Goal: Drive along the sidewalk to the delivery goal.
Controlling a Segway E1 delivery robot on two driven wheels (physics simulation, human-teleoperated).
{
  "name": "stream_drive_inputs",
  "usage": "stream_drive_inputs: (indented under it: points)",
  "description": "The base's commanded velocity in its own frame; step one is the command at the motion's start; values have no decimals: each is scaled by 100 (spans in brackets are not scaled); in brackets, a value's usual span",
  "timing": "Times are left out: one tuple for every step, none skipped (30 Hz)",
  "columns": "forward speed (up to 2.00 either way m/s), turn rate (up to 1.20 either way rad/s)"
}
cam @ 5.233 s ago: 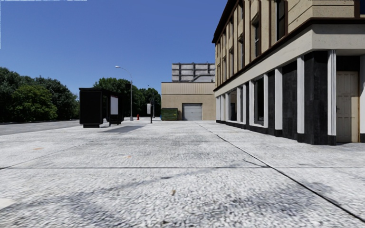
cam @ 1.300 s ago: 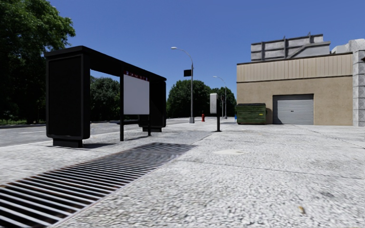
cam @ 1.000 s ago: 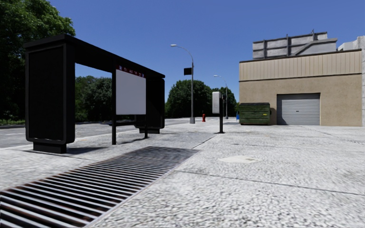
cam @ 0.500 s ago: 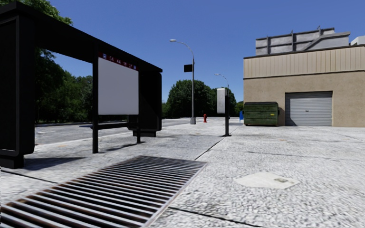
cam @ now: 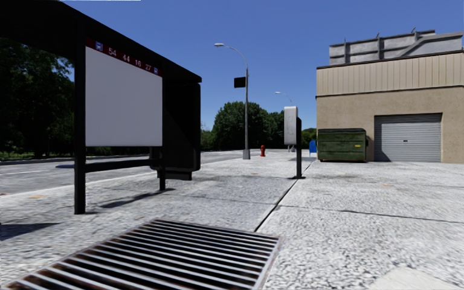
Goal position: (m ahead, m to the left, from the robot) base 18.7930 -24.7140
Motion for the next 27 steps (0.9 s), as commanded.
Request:
stream_drive_inputs:
  points:
    - [200,0]
    - [200,0]
    - [200,0]
    - [200,0]
    - [200,0]
    - [200,0]
    - [200,0]
    - [200,0]
    - [200,0]
    - [200,0]
    - [200,0]
    - [200,0]
    - [200,0]
    - [200,0]
    - [200,0]
    - [200,-18]
    - [200,-18]
    - [200,-39]
    - [200,-58]
    - [200,-65]
    - [200,-68]
    - [200,-68]
    - [200,-2]
    - [200,0]
    - [200,0]
    - [200,0]
    - [200,0]
